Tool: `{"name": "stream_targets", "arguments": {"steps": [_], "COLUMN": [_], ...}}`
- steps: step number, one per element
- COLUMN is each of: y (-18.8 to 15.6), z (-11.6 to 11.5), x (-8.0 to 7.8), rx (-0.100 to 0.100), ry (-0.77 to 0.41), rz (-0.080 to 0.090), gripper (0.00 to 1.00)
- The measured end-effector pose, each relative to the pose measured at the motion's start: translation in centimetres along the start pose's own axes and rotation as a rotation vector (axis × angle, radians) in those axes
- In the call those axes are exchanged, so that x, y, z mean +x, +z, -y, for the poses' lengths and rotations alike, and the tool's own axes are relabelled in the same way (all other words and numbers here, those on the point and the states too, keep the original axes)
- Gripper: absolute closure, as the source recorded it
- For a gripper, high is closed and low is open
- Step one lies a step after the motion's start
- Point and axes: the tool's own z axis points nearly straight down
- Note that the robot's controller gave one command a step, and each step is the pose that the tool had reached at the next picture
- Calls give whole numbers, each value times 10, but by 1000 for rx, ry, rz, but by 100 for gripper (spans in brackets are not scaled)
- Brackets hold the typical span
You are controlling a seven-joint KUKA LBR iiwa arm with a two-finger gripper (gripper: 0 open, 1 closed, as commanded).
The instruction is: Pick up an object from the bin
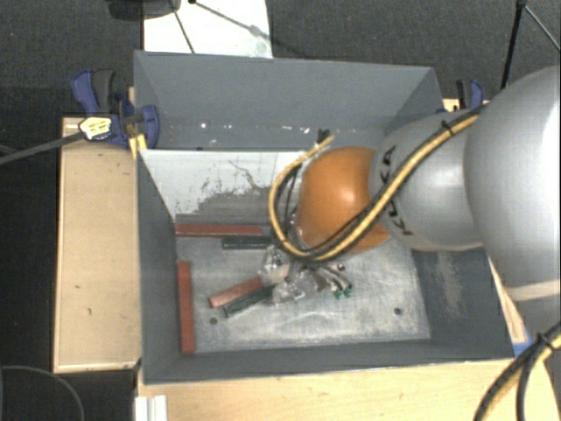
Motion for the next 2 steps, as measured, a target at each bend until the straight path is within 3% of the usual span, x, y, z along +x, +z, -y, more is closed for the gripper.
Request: {"name": "stream_targets", "arguments": {"steps": [1,2], "y": [0,-193], "z": [0,4], "x": [0,5], "rx": [0,0], "ry": [0,27], "rz": [0,-26], "gripper": [100,100]}}
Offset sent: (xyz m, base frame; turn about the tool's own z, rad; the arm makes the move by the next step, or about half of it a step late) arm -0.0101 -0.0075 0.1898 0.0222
